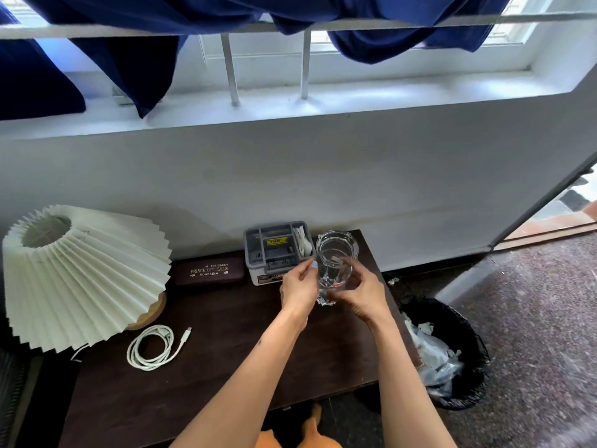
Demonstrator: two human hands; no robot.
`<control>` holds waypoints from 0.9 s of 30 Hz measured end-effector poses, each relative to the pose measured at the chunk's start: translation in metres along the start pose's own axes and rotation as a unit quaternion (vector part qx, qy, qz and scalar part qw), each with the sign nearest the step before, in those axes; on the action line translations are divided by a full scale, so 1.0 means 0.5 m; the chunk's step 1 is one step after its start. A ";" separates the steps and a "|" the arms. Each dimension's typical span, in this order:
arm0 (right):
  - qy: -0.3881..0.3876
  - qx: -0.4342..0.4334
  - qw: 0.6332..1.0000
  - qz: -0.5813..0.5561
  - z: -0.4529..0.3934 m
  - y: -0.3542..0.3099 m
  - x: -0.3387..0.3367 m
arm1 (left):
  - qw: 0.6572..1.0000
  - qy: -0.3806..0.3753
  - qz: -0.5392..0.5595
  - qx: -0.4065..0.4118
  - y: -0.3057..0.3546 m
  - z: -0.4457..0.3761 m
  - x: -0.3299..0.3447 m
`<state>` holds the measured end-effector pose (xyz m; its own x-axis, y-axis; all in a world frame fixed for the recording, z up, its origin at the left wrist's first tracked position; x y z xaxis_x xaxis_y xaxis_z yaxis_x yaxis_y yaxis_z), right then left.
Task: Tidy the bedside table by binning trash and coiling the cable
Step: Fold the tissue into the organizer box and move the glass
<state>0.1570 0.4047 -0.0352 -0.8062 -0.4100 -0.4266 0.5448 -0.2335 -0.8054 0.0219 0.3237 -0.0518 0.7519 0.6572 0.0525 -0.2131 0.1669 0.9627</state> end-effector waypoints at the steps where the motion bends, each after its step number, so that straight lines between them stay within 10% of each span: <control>1: 0.004 -0.006 1.000 -0.002 0.001 -0.003 -0.004 | 1.000 -0.001 0.001 0.005 0.004 -0.001 0.003; 27: 0.089 0.013 0.994 -0.054 -0.128 -0.072 -0.074 | 0.993 -0.069 -0.085 0.048 0.106 -0.134 0.139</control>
<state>0.1524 0.4848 -0.0168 -0.8868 -0.2195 -0.4066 0.4574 -0.2915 -0.8401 0.0210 0.4272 -0.0151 0.8511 0.5184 -0.0826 -0.0207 0.1905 0.9815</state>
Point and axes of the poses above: each hand's wrist, its own z-axis away from the middle knuckle, its own x-axis out of the palm, y = z × x, the point moved 10 cm from there along -z, towards the middle knuckle, and after that the axes turned 14 degrees about x, right-handed, at the moved point
